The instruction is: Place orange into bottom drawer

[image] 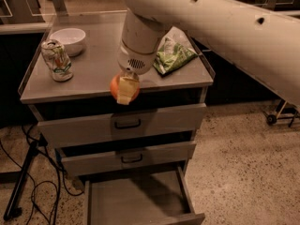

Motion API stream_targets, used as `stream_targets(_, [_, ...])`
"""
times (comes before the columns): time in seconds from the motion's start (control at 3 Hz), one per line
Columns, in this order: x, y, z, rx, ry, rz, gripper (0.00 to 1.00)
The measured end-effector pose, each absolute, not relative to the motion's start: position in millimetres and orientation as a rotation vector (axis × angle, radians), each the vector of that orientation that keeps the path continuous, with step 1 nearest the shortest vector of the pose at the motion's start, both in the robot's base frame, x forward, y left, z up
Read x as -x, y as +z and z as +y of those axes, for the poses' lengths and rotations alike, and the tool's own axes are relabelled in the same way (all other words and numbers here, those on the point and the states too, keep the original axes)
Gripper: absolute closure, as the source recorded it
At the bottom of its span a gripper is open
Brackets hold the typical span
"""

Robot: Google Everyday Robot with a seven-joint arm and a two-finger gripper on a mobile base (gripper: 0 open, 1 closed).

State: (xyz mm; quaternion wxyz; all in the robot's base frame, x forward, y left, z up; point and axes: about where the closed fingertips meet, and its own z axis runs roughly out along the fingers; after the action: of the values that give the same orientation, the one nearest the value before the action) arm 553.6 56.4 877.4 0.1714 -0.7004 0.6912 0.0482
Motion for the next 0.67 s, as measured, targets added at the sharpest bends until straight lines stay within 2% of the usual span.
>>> stream_targets(0.67, [-481.4,792.3,23.7,2.029,0.254,2.090,1.00])
